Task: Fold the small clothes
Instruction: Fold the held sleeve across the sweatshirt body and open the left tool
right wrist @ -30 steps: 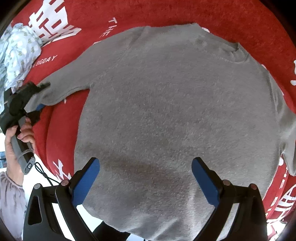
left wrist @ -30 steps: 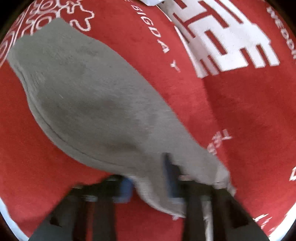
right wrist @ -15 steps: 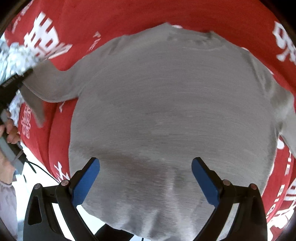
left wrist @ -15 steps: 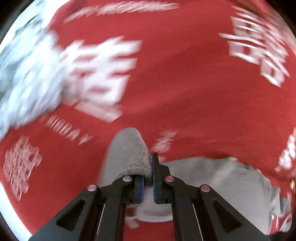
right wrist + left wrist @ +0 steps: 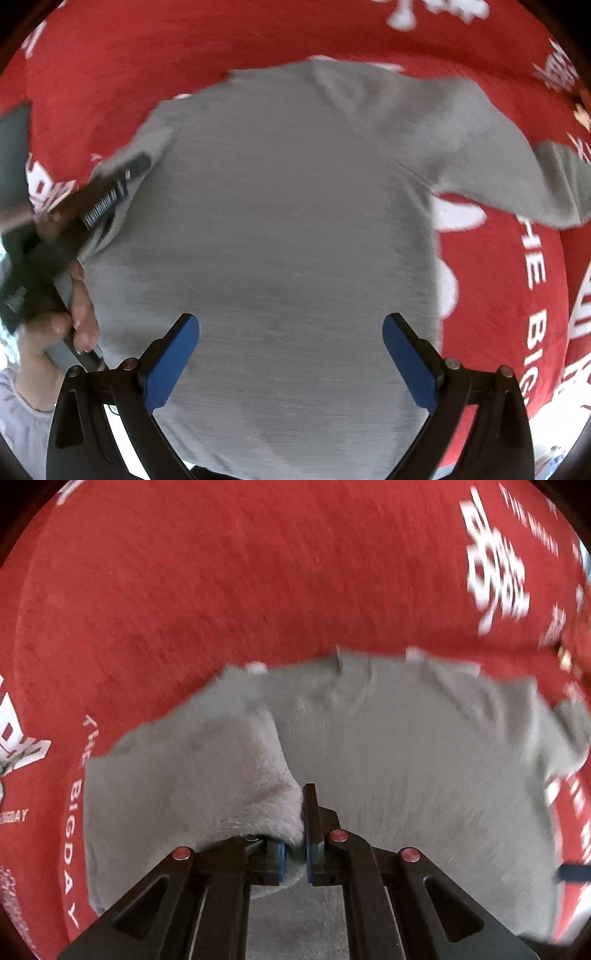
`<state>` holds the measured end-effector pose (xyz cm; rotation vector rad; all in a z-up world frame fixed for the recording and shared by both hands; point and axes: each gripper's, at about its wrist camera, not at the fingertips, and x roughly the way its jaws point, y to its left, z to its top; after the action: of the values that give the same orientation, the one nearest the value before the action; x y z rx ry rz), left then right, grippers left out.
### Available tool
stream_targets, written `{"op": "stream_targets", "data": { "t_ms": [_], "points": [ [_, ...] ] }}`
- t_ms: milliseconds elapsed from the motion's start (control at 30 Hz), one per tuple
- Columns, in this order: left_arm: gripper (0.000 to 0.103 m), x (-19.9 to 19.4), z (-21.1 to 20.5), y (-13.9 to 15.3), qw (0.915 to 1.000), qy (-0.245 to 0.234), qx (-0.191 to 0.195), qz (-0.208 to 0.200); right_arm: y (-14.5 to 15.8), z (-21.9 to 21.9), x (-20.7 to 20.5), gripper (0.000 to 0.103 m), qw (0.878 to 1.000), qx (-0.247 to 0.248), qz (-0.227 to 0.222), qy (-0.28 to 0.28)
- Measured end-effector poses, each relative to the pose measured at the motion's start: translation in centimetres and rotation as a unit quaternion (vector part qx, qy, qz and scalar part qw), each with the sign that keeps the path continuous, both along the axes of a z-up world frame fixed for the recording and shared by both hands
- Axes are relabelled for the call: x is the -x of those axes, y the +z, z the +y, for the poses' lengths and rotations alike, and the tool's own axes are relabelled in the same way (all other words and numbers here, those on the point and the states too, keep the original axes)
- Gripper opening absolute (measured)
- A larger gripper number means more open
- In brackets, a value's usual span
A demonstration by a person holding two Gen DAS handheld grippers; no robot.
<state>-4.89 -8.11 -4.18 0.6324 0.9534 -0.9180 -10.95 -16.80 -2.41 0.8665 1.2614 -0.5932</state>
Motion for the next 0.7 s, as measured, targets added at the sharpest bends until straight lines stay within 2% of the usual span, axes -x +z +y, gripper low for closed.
{"op": "stream_targets", "data": {
  "t_ms": [33,67,133,167,200,300,367,467,567,700],
  "points": [
    [0.013,0.5,0.1,-0.4,0.9999,-0.004,-0.012,-0.004,-0.3,-0.3,0.5,0.100,1.000,-0.002,0.003,-0.005],
    [0.022,0.6,0.4,-0.6,0.9998,-0.007,-0.017,-0.006,-0.6,-0.6,0.9,0.100,1.000,-0.003,0.004,-0.009],
    [0.083,1.0,1.3,0.1,0.9996,-0.009,-0.018,-0.019,-0.8,-1.2,1.3,0.100,1.000,-0.003,0.005,-0.016],
    [0.090,1.2,1.7,0.8,0.9994,-0.006,-0.012,-0.032,-0.7,-1.3,1.3,0.100,1.000,-0.002,0.004,-0.018],
    [0.091,1.2,2.6,2.1,0.9990,-0.007,0.002,-0.045,-0.5,-1.3,0.8,0.100,1.000,0.002,0.003,-0.017],
    [0.091,-0.7,5.6,4.7,0.9992,0.011,0.015,-0.036,0.9,-1.4,-0.7,0.100,1.000,0.022,-0.013,0.000],
    [0.091,-3.1,8.1,6.2,0.9978,0.054,0.018,-0.034,2.4,-1.1,-3.1,0.100,0.997,0.048,-0.036,0.039],
    [0.091,-8.0,12.1,6.2,0.9906,0.136,0.006,-0.004,3.9,0.1,-7.2,0.100,0.989,0.079,-0.066,0.111],
    [0.091,-12.1,16.0,4.1,0.9774,0.205,-0.029,0.042,4.7,3.1,-12.7,0.100,0.966,0.121,-0.088,0.212],
    [0.091,-13.1,18.5,2.0,0.9696,0.222,-0.036,0.098,3.6,8.3,-19.1,0.100,0.922,0.158,-0.097,0.340]
  ]
}}
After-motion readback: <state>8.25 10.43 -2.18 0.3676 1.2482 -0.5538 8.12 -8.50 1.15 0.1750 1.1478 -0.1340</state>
